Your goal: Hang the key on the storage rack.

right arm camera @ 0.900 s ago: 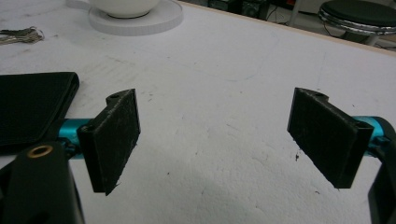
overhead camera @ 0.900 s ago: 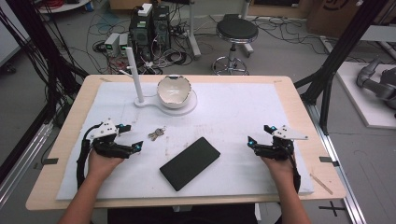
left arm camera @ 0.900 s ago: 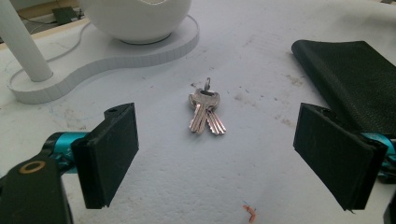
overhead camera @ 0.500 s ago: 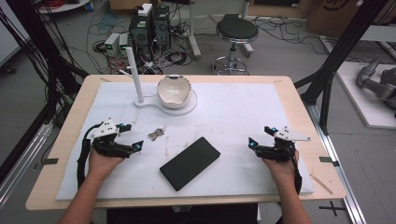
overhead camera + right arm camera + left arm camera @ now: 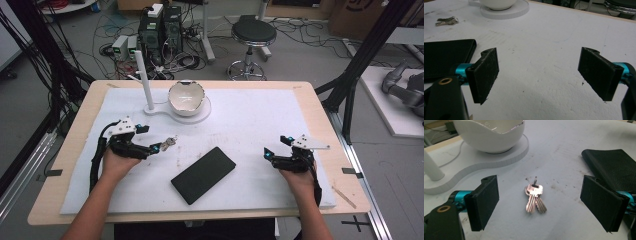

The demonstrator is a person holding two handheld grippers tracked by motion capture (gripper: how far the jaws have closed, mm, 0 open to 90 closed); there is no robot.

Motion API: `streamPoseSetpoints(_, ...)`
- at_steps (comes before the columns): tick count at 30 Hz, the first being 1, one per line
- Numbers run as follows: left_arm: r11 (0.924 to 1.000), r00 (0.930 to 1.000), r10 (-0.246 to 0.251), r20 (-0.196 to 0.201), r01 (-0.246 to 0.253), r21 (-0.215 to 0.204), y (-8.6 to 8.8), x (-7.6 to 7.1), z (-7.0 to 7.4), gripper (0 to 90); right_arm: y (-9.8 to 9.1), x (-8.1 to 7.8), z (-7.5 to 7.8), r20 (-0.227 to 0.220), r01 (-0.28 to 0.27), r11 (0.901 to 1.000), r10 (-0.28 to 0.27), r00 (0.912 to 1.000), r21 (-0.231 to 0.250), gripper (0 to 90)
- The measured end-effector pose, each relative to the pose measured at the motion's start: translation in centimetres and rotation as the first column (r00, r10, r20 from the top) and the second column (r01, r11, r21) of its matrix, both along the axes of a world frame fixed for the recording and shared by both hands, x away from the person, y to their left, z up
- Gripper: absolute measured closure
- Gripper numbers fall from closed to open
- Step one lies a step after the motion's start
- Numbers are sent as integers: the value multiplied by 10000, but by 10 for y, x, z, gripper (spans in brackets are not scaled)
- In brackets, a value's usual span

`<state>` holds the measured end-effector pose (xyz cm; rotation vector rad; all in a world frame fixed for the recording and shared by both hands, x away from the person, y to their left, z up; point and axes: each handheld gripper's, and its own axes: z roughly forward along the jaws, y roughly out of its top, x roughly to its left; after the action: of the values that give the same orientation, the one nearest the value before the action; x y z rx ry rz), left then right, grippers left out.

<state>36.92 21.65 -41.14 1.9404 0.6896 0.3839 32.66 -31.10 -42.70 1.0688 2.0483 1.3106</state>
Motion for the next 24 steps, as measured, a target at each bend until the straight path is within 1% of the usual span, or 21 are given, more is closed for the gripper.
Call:
streamPoseSetpoints(3,9993,9995,-275,-150,278,251,-13,9,4,180,-1,0,0,-2,39,10000,-39,10000,66,173)
streamPoseSetpoints(5,9975,9983,-543,-213,552,441,-21,16,6,194,-2,0,0,-61,49,9999,-48,10000,148,173)
streamPoseSetpoints(6,9968,9974,-640,-337,655,450,-25,19,6,206,-2,1,0,-130,48,9998,-45,9999,214,173)
streamPoseSetpoints(9,9949,9957,-683,-623,727,701,-34,28,2,218,-4,2,-1,-148,83,9995,-79,9999,296,173)
streamPoseSetpoints(10,9941,9942,-698,-817,762,779,-37,32,0,230,-4,2,-1,-161,86,9995,-81,9998,305,173)
streamPoseSetpoints(11,9935,9934,-688,-917,766,846,-39,34,-2,256,-4,2,-1,-153,78,9995,-73,9999,302,173)
streamPoseSetpoints(12,9918,9925,-662,-1024,767,1021,-41,37,-4,275,-4,2,-1,-142,84,9995,-79,9999,301,173)
streamPoseSetpoints(13,9917,9918,-581,-1135,704,1074,-43,39,-6,289,-4,2,-1,-164,77,9994,-72,9998,329,173)
streamPoseSetpoints(15,9901,9895,-587,-1319,746,1186,-44,43,-8,324,-4,2,-1,-152,58,9995,-53,9999,322,173)
streamPoseSetpoints(17,9889,9898,-548,-1312,720,1299,-46,46,-10,382,-4,2,-1,-158,69,9994,-64,9999,335,173)
streamPoseSetpoints(19,9866,9885,-577,-1397,779,1437,-48,47,-13,467,-4,3,-1,-157,27,9994,-22,9999,346,173)
streamPoseSetpoints(21,9849,9864,-592,-1530,828,1524,-49,48,-16,523,-4,3,-1,-84,-3,9993,6,10000,363,173)
streamPoseSetpoints(22,9842,9859,-588,-1567,835,1560,-50,49,-17,542,-4,3,-1,-101,-11,9993,15,9999,385,173)
streamPoseSetpoints(24,9835,9870,-556,-1509,801,1620,-51,49,-18,576,-5,3,-1,-65,19,9992,-16,10000,394,173)
